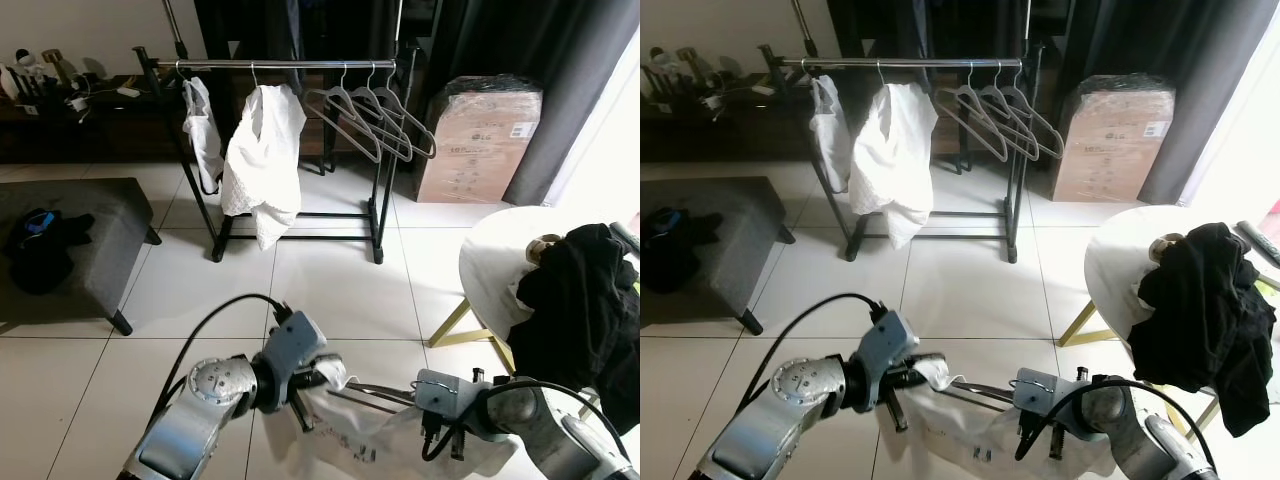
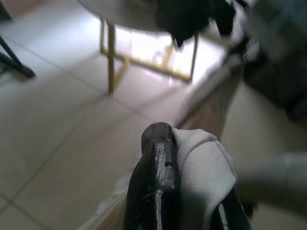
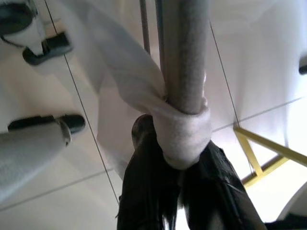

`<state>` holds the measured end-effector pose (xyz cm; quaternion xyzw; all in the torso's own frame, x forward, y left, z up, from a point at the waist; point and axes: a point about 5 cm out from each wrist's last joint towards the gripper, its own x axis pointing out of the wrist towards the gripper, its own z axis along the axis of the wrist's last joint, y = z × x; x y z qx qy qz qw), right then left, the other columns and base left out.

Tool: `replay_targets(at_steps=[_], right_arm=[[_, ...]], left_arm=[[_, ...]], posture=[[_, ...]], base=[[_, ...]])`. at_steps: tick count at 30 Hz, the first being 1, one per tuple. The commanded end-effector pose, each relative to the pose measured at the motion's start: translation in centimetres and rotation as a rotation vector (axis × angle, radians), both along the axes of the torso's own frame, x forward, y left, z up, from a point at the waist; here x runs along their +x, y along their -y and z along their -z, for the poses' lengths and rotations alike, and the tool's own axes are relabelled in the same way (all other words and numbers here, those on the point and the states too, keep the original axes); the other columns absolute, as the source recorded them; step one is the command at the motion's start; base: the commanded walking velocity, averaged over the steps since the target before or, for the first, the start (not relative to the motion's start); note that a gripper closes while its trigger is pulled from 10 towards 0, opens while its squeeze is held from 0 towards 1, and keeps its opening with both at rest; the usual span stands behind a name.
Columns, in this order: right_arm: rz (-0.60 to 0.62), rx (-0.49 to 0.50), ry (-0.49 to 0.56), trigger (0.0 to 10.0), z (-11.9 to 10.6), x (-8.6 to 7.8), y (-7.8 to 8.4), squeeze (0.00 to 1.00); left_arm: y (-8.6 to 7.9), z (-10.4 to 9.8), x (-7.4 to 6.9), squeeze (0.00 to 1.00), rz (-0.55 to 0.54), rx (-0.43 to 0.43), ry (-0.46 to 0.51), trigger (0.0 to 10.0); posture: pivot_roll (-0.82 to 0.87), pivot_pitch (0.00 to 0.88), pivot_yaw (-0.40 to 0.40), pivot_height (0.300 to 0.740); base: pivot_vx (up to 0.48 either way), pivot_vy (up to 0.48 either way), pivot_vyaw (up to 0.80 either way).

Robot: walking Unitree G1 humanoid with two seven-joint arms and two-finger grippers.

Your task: Hang hanger

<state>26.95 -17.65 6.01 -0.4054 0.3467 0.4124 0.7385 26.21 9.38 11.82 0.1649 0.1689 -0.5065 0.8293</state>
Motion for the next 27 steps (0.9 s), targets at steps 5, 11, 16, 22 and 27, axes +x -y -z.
replay_targets(at_steps=[5,11,16,22,27], right_arm=[[-0.015,-0.006,0.031,0.0,-0.7,0.5,-0.1,0.00],[-0.071,-0.016,0.030,0.0,-0.8,0.5,-0.3,0.00],[-0.096,-0.041,0.048,0.0,-0.9,1.1,-0.6,0.00],[-0.129,-0.041,0.043,0.0,-0.8,1.2,-1.0,0.00],[-0.127,-0.087,0.033,0.0,0.0,1.3,-0.5,0.00]], left_arm=[[-1.7,0.8,-0.4,0.00,-0.008,0.206,0.035,10.0],[-2.0,0.4,-0.5,1.00,-0.008,0.141,-0.001,10.0],[-2.4,-0.6,-0.8,1.00,0.030,0.054,-0.010,10.0],[-4.0,-1.9,-1.1,1.00,0.070,0.009,0.002,10.0],[-5.0,-2.5,-1.7,1.00,0.098,-0.001,-0.025,10.0]], posture=[[-0.08,0.117,0.006,0.740],[-0.07,0.110,0.006,0.740],[-0.07,0.106,0.006,0.740],[-0.07,0.113,0.006,0.740],[-0.06,0.119,0.003,0.740]], base=[[0.000,0.000,0.00],[0.000,0.000,0.00],[0.000,0.000,0.00],[0.000,0.000,0.00],[0.000,0.000,0.00]])
